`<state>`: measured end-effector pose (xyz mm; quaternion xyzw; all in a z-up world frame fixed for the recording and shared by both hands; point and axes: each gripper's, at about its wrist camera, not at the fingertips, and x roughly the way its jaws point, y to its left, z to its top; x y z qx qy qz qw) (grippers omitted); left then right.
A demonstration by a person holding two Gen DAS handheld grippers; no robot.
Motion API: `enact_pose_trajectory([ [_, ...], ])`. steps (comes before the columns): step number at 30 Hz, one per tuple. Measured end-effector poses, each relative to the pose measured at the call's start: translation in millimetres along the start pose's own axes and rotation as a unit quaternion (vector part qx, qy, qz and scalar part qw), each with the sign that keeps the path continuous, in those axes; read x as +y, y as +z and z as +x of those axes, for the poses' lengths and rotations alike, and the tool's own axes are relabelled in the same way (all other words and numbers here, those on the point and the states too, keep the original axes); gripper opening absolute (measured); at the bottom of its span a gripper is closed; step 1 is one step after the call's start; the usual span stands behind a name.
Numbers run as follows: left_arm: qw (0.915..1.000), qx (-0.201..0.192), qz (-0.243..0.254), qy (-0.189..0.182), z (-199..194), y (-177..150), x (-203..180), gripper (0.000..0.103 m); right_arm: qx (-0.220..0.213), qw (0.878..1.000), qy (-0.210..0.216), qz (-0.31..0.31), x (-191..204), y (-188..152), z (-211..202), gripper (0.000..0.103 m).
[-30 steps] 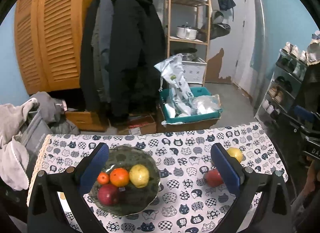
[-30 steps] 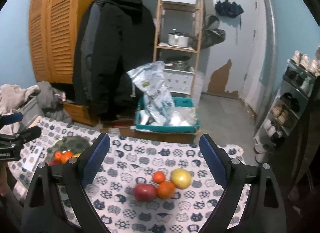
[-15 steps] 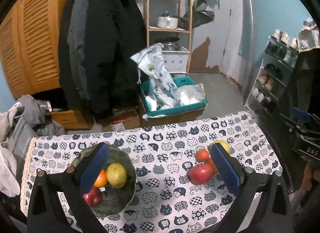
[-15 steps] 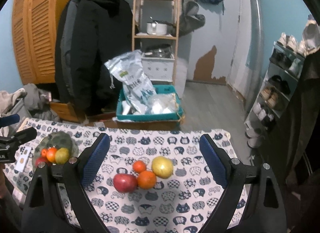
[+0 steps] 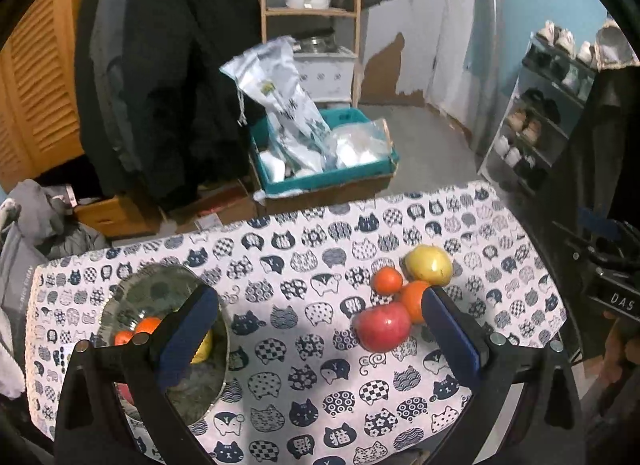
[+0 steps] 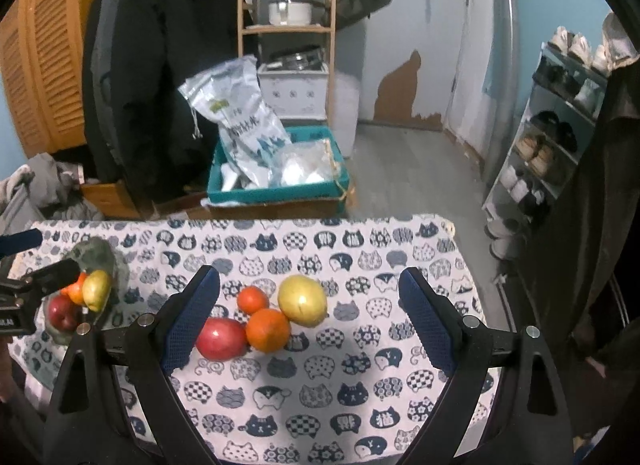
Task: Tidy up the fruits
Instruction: 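Lift both tools away from the bowl back toward the remaining fruit, then lower the right tool onto the large orange while the left tool approaches the second red apple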
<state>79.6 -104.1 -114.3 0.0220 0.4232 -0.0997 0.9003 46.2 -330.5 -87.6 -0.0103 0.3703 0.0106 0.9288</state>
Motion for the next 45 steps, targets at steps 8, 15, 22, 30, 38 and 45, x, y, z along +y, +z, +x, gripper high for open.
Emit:
enact_pose_trajectory([
  [8, 0.9988, 0.048, 0.012, 0.003, 44, -13, -10, 0.102, 0.043, 0.999, 0.000, 0.017, -11, -13, 30, 0.090],
  [15, 0.9961, 0.086, 0.017, -0.004, 81, -24, -18, 0.102, 0.091, 0.995, 0.005, 0.036, -21, -28, 61, 0.090],
  [22, 0.9916, 0.125, 0.026, -0.017, 116, -35, -32, 0.102, 0.138, 0.989, -0.005, 0.046, -29, -49, 91, 0.090],
  [30, 0.9867, 0.156, 0.029, -0.037, 144, -45, -49, 0.102, 0.185, 0.981, -0.014, 0.051, -35, -70, 122, 0.090],
  [38, 0.9805, 0.188, 0.022, -0.052, 171, -52, -60, 0.102, 0.208, 0.975, -0.009, 0.071, -44, -80, 139, 0.090],
  [45, 0.9746, 0.213, 0.015, -0.069, 192, -58, -68, 0.102, 0.212, 0.974, -0.007, 0.078, -47, -80, 144, 0.090],
])
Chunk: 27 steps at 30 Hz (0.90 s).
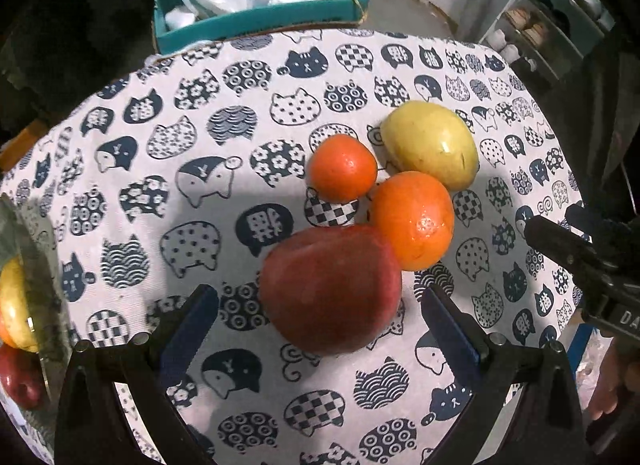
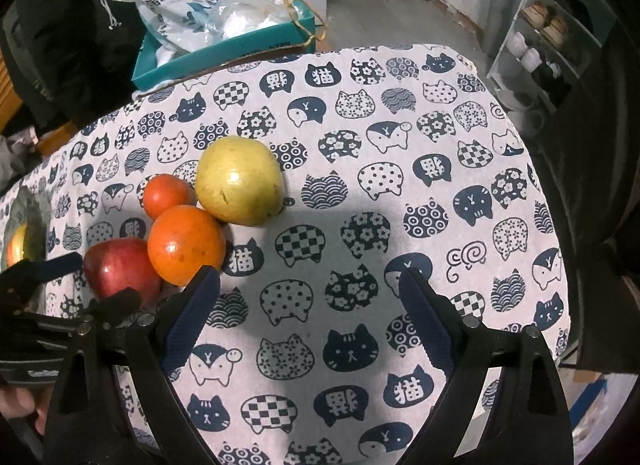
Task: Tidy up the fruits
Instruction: 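Lower the right tool onto the large orange while the left tool approaches the second red apple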
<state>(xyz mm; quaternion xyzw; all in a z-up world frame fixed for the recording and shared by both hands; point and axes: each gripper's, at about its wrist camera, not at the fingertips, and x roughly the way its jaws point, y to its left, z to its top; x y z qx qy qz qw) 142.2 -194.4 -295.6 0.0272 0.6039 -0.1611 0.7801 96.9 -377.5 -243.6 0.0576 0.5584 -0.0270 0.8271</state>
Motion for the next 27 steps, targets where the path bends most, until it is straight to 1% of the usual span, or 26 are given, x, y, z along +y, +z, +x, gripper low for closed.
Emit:
enact_pose_trajectory([
  [1, 1.0000, 0.003, 0.000, -0.001, 3, 0, -1, 0.102, 0.000, 1.000, 0.000, 0.001, 0, 0, 1, 0.090],
  [3, 0.9999, 0.005, 0.000, -0.009, 6, 1, -1, 0.094, 0.002, 1.000, 0.001, 0.002, -1, 1, 2, 0.090],
  [5, 0.9998, 0.012, -0.002, -0.016, 11, 2, -1, 0.081, 0.003, 1.000, 0.002, 0.003, -1, 2, 4, 0.090],
  [6, 0.9997, 0.014, -0.002, -0.019, 13, 2, -1, 0.078, 0.004, 1.000, 0.002, 0.004, 0, 2, 4, 0.090],
  [10, 0.9996, 0.008, -0.004, -0.027, 14, 1, 2, 0.077, 0.005, 1.000, 0.004, 0.002, 3, 4, 6, 0.090],
  [14, 1.0000, -0.003, 0.008, -0.003, 8, -3, 1, 0.077, 0.005, 1.000, 0.013, -0.004, 11, 6, 7, 0.090],
  [17, 0.9999, -0.009, 0.006, 0.001, 0, -3, 9, 0.077, 0.006, 1.000, 0.030, -0.008, 19, 9, 10, 0.090],
  [21, 0.9998, -0.012, -0.008, 0.014, -6, -4, 27, 0.077, 0.015, 0.998, 0.055, -0.005, 31, 12, 18, 0.090],
  [23, 0.9995, -0.011, -0.024, 0.018, -8, -6, 40, 0.077, 0.020, 0.997, 0.068, -0.005, 37, 13, 22, 0.090],
  [27, 0.9986, -0.011, -0.045, 0.023, -12, -10, 61, 0.077, 0.031, 0.996, 0.083, -0.016, 54, 15, 32, 0.090],
])
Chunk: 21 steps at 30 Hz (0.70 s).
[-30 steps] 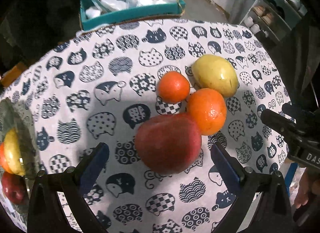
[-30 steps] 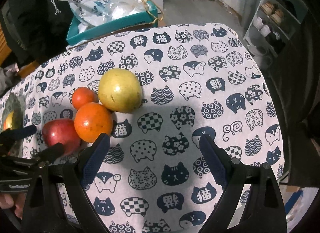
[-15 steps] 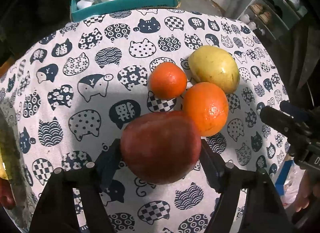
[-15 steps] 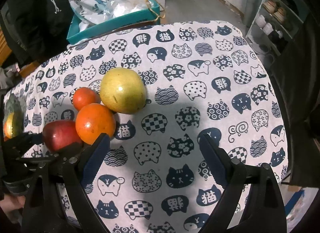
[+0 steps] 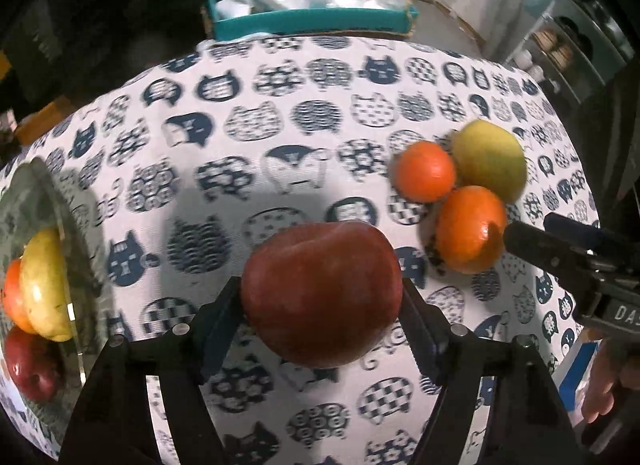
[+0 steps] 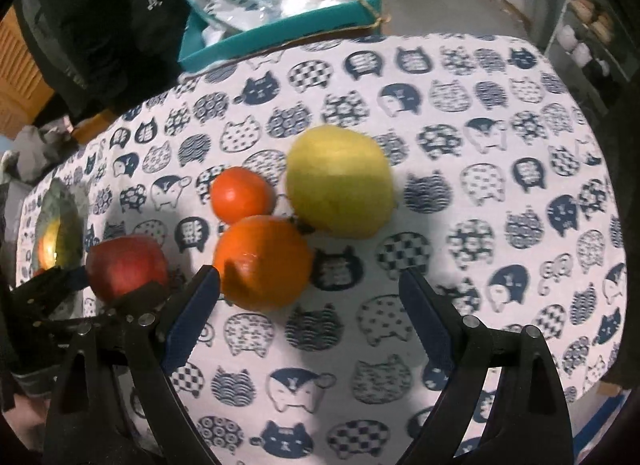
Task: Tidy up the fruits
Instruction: 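Lower the right tool onto the large orange while the left tool approaches the second red apple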
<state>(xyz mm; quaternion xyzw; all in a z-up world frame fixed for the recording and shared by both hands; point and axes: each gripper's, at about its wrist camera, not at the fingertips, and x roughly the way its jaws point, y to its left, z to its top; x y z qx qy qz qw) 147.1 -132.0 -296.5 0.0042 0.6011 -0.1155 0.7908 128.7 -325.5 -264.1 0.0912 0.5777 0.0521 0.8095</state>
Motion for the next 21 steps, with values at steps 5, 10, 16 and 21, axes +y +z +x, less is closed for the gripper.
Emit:
enact_pose_trajectory([
  [5, 0.9999, -0.003, -0.013, 0.006, -5, -4, 18, 0.077, 0.019, 1.000, 0.010, -0.009, 15, 4, 19, 0.090],
  [10, 0.9997, -0.002, -0.024, 0.003, -6, -6, 29, 0.077, 0.032, 0.999, -0.004, -0.027, 28, 7, 39, 0.090],
  [16, 0.9998, -0.004, -0.021, 0.001, -8, -7, 30, 0.077, 0.043, 0.998, -0.014, -0.037, 33, 8, 55, 0.067],
  [21, 0.9998, -0.009, -0.020, -0.001, -14, -9, 32, 0.077, 0.030, 0.997, -0.032, -0.063, 44, 5, 57, 0.063],
])
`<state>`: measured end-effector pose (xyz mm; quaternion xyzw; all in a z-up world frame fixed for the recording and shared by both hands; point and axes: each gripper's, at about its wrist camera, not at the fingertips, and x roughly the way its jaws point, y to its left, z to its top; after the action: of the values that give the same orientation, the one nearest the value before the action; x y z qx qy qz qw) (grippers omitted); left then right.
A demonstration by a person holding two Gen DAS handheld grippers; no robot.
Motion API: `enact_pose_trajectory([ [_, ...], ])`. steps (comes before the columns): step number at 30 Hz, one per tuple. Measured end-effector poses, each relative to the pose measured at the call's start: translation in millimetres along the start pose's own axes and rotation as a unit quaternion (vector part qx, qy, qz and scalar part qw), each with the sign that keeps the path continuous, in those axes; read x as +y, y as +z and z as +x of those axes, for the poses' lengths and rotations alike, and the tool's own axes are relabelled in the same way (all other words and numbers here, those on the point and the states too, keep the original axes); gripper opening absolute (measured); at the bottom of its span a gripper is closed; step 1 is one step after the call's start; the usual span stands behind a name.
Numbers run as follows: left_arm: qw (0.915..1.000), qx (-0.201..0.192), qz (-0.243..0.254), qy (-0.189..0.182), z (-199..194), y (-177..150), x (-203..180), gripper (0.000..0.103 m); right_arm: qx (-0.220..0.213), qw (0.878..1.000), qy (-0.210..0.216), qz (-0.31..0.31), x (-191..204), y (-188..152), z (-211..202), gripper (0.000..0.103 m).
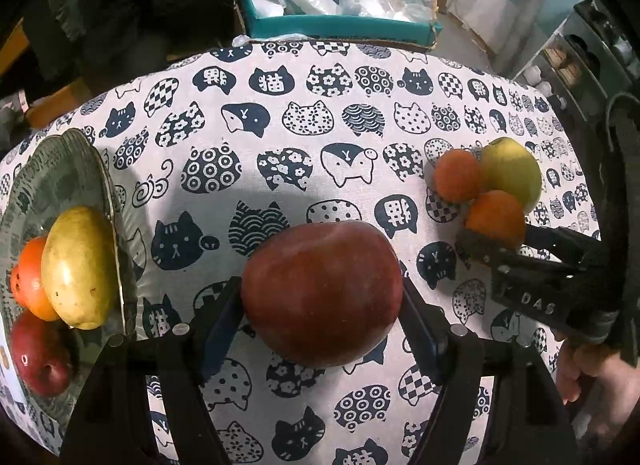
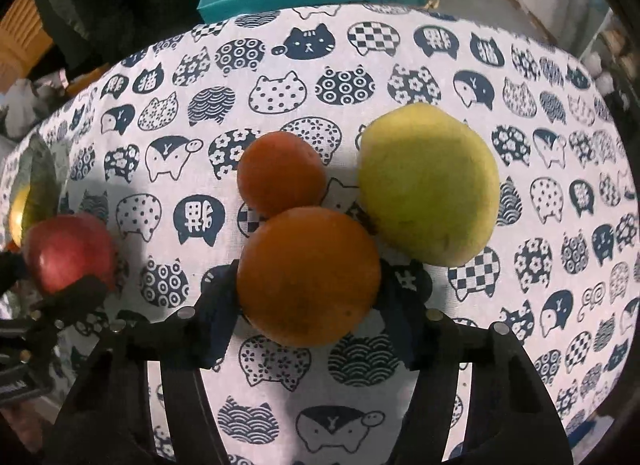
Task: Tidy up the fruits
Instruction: 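Lower the right tool onto the large orange while the left tool approaches the second red apple, then lift the large orange with the right tool while the left tool lifts the red apple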
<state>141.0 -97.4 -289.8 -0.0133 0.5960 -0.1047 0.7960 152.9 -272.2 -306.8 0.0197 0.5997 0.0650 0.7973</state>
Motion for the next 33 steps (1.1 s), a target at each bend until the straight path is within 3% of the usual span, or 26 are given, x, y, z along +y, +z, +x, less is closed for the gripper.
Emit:
enact_pose_trajectory([
  [12, 0.9992, -0.038, 0.007, -0.009, -37, -2, -4, 0.077, -0.058, 0.998, -0.029, -0.006, 10, -18, -46, 0.062],
  [33, 0.9897, -0.142, 0.004, -0.015, -135, -11, 1, 0.077, -0.175, 0.984, -0.026, -0.023, 17, -18, -158, 0.062],
])
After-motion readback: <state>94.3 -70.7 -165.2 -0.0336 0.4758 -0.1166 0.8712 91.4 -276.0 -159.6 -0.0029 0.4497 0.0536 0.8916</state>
